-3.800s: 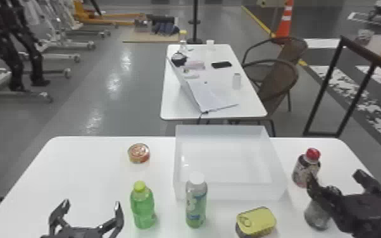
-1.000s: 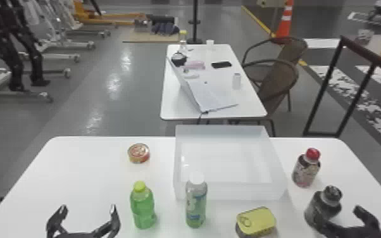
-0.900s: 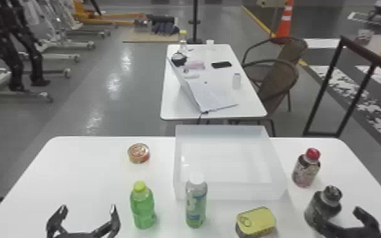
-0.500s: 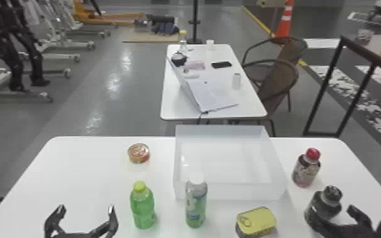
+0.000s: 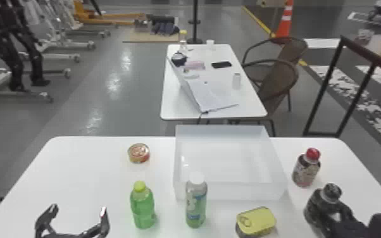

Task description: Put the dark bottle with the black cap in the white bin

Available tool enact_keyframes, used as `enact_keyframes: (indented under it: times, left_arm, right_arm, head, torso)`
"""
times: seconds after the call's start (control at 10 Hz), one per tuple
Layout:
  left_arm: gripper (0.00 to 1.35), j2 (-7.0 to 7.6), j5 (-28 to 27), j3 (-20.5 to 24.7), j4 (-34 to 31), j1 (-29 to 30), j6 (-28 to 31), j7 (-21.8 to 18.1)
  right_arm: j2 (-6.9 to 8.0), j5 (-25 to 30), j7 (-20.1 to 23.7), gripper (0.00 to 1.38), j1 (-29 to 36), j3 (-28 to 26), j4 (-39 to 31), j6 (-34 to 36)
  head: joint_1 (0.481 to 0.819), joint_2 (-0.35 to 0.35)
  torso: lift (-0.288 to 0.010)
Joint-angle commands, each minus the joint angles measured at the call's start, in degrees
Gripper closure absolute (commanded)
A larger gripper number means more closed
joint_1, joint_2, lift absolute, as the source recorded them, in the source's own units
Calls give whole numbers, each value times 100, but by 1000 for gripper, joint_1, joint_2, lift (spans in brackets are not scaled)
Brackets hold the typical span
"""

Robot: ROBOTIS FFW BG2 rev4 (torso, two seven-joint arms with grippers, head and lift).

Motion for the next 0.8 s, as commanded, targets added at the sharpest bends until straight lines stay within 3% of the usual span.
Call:
enact_keyframes:
  times: [0.0, 0.2, 0.4, 0.7]
  left_arm:
    - [151, -24, -29, 46, 13, -24, 11, -23]
    - [151, -24, -29, 28, 31, -42, 28, -31]
    - [151, -24, -20, 20, 48, -59, 46, -31]
    - [151, -24, 42, -59, 83, -103, 55, -23]
  right_arm:
    - [44, -102, -14, 843, 143, 0, -484, 194]
    - [158, -23, -207, 843, 512, 8, -1767, 721]
    - [220, -102, -410, 843, 600, 79, -2910, 1767]
    - [106, -278, -410, 843, -85, 360, -3086, 1996]
  head:
    - [549, 0]
    - [549, 0]
    - [549, 0]
    - [549, 0]
  torso:
    - [-100]
    - [-100]
    - [-100]
    - [-100]
